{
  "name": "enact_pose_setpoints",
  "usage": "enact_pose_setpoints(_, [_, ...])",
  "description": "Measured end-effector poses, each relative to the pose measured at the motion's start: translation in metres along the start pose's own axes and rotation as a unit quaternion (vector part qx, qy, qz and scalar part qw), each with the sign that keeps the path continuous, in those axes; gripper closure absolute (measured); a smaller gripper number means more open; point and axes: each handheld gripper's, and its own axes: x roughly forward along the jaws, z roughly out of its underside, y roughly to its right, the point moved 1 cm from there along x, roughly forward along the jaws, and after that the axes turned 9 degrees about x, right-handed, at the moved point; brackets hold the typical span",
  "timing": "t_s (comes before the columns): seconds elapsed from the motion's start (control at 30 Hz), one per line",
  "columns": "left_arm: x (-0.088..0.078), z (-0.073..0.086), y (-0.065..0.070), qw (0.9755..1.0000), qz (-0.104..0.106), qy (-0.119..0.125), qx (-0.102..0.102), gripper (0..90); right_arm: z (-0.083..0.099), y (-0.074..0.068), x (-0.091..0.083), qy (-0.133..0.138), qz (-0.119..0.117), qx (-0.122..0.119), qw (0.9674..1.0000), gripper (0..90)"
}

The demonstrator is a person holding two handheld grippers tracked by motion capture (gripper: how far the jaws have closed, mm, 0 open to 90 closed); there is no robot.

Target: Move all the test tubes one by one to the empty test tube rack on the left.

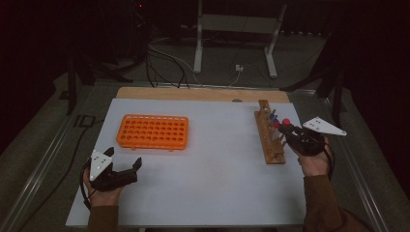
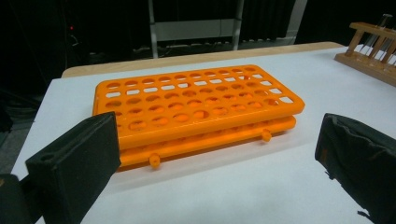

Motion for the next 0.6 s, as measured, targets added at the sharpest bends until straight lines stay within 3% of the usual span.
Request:
enact_pose_setpoints(0.3, [0.004,-0.003,0.006,0.9999,0.010,0.005,-0.001,0.7,0.006,-0.015,0.012,-0.008,-0.033,0.001,0.9994,74.4])
enact_pose_setpoints(0.6, [0.013,-0.026,0.025,0.9981,0.052,0.024,0.022,0.7,0.009,-0.042,0.029,-0.016,-0.080,-0.007,0.9967,74.4])
